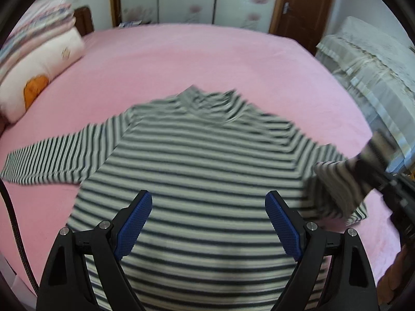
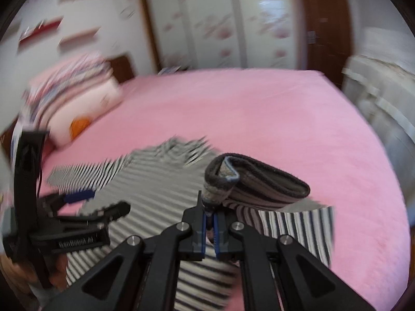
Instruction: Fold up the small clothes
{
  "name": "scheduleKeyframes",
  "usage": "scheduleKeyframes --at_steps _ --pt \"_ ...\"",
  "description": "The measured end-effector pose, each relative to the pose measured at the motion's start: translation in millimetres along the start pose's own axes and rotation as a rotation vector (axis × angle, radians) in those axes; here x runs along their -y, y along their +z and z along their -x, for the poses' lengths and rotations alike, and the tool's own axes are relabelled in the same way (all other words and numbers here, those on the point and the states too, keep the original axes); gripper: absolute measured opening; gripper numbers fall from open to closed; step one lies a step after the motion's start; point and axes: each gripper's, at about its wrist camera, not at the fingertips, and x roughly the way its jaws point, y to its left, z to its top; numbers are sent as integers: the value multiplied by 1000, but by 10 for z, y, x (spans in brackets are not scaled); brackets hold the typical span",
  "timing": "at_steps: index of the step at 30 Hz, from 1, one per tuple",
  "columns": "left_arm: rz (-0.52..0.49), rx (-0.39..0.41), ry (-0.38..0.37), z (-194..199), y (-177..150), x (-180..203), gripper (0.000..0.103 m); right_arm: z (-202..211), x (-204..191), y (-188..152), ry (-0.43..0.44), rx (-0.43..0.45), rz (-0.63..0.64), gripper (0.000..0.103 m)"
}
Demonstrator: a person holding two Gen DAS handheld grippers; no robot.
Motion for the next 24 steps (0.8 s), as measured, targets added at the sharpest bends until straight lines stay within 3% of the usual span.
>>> scheduleKeyframes --at_steps 7,10,11,14,20,24 --pt "1 -78 10 -325 -294 -515 88 -819 -896 -441 39 -215 222 4" --pt "19 -99 1 -423 -384 -644 88 -964 -1019 -614 68 -290 247 9" --pt "22 -101 -2 -437 -396 -674 88 -964 -1014 -645 77 -302 245 19" --pt "22 -95 -16 -432 -410 -729 88 -923 -1110 -689 109 -292 229 39" --pt "22 -73 -81 -338 -420 -746 88 -510 -1133 -721 130 -223 203 41" --pt "4 -74 -122 -318 -427 -660 88 -190 -937 -779 91 -174 137 41"
